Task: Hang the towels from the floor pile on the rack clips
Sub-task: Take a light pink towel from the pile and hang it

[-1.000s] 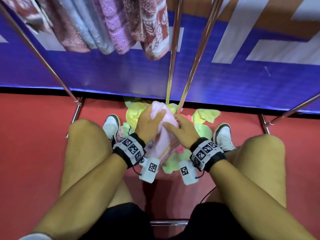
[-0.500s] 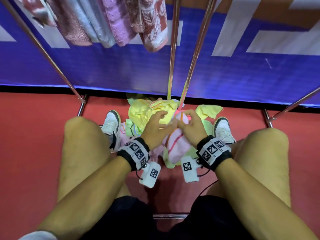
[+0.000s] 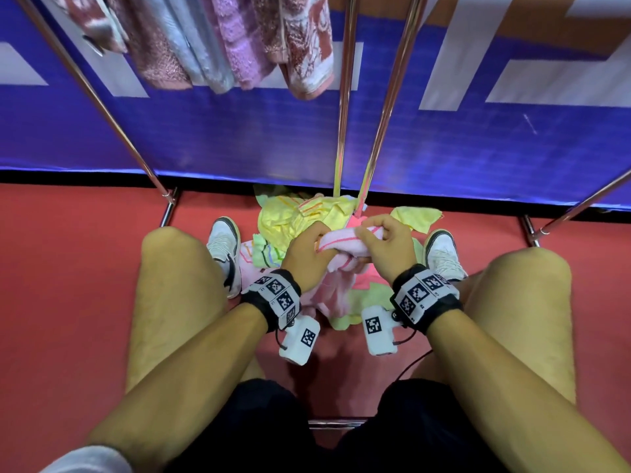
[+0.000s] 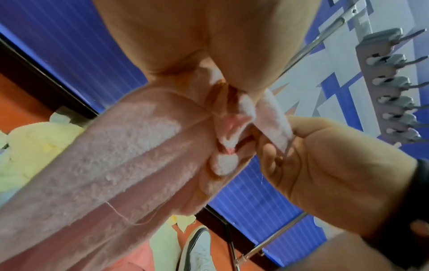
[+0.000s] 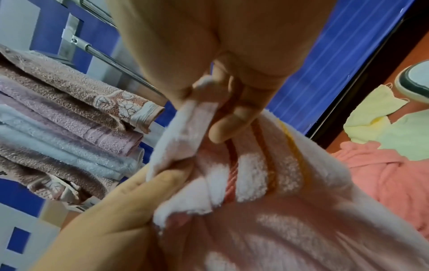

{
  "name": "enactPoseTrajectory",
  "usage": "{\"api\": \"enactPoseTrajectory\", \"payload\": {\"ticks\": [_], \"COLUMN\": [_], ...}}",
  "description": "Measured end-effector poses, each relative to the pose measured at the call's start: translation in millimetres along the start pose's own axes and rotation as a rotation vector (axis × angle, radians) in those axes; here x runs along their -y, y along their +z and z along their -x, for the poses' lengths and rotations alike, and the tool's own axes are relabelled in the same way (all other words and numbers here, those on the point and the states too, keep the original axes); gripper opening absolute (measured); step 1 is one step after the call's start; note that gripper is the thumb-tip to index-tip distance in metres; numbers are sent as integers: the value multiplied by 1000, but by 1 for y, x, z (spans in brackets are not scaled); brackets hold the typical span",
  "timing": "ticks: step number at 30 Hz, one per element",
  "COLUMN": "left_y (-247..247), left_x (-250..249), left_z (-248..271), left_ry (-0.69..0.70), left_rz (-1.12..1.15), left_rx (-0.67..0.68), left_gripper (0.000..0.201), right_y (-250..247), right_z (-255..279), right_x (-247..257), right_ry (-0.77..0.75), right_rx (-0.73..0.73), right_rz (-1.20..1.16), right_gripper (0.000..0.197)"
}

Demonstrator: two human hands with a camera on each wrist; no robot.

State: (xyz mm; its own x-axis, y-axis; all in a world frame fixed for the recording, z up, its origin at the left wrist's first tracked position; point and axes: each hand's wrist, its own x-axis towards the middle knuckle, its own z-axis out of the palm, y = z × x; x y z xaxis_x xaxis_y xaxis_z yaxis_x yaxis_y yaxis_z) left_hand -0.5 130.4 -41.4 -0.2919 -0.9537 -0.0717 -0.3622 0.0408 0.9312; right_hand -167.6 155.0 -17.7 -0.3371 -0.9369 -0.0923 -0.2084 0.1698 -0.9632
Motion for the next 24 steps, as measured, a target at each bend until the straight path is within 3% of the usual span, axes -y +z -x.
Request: {"api": "enactPoseTrajectory", "payload": {"ticks": [2, 5, 7, 10, 13, 16, 21, 24], "left_y": [-3, -5, -7, -10, -11, -10, -8, -10], "left_x": [1, 2, 1, 2, 5, 2, -7, -13], "left_z": [-4, -7, -5, -1, -1, -2, -6, -7], "left_ry": [15, 17, -18, 7, -9, -6, -36, -64], "left_rz": [28, 52, 88, 87, 84, 71, 139, 137], "left_rx": [-48, -86, -88, -58, -31, -48, -130, -33], "left_gripper": [6, 23, 27, 21, 30, 43, 51, 39], "right_y": [0, -1, 0, -1, -3, 0, 3, 2], "right_z": [3, 8, 12, 13, 10, 10, 9, 10], "right_x": [1, 2, -1, -9, -12, -14, -22, -18], "right_ry": [52, 13, -66, -93, -130, -141, -235, -166], "right_rx": [60, 207, 270, 185, 129, 85, 58, 99], "right_rz": [-43, -23, 100, 368, 511, 507, 441, 369], "right_gripper": [27, 50, 46, 26, 32, 50, 32, 32]}}
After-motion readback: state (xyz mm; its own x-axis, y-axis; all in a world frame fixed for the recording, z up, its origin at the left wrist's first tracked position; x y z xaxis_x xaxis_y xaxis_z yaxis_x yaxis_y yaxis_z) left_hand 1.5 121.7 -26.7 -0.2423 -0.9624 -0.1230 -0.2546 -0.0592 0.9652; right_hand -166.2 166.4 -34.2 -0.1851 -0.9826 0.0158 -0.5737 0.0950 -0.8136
